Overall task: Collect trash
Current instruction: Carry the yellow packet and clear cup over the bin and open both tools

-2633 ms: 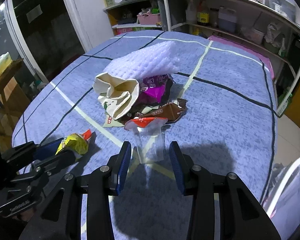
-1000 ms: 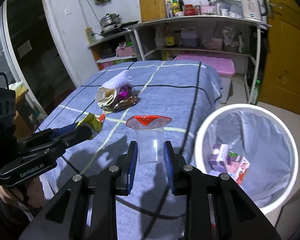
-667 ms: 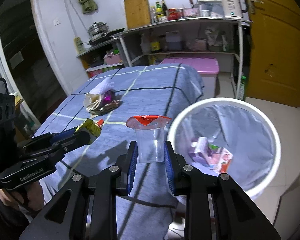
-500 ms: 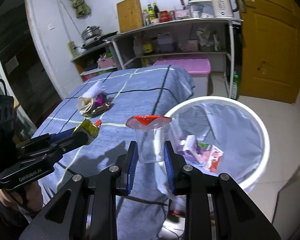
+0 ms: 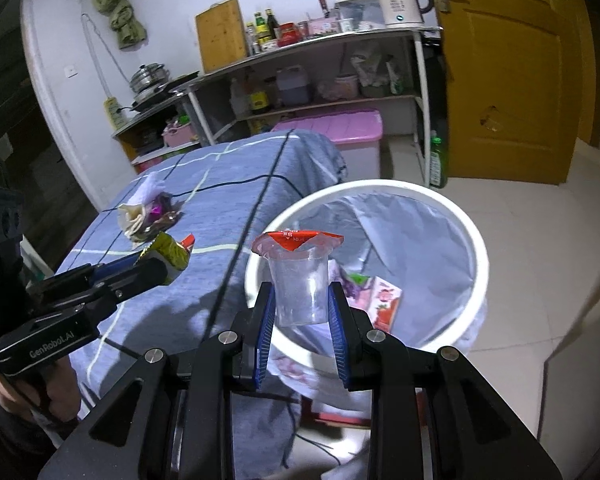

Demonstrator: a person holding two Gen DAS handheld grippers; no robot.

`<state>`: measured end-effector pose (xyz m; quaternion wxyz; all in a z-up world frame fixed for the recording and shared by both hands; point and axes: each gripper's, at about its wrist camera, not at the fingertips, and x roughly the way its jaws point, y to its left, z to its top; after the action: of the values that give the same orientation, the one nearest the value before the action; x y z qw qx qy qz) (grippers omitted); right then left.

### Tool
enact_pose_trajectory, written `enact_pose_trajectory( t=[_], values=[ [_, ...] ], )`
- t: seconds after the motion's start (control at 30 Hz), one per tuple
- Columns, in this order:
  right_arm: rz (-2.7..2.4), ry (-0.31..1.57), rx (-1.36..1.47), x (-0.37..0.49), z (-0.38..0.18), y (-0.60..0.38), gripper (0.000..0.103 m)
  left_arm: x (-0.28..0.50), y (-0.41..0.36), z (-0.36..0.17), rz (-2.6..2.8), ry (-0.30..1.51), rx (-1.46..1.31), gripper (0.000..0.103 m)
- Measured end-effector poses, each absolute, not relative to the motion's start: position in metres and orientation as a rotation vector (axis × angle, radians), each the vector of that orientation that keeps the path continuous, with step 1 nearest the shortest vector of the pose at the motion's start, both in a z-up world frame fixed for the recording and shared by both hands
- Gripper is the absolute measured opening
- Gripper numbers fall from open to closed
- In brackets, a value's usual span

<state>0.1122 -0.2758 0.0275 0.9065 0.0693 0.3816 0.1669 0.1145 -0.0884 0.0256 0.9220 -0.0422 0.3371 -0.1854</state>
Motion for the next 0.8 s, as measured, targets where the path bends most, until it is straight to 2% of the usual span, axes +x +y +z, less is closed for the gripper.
enact_pose_trajectory(
  t=[0.8],
  values=[
    [0.263, 0.892, 0.196, 0.141, -0.011, -0.316, 0.028, 0.160, -0.145, -0.006, -0.473, 0.799, -0.045, 0.032]
  ],
)
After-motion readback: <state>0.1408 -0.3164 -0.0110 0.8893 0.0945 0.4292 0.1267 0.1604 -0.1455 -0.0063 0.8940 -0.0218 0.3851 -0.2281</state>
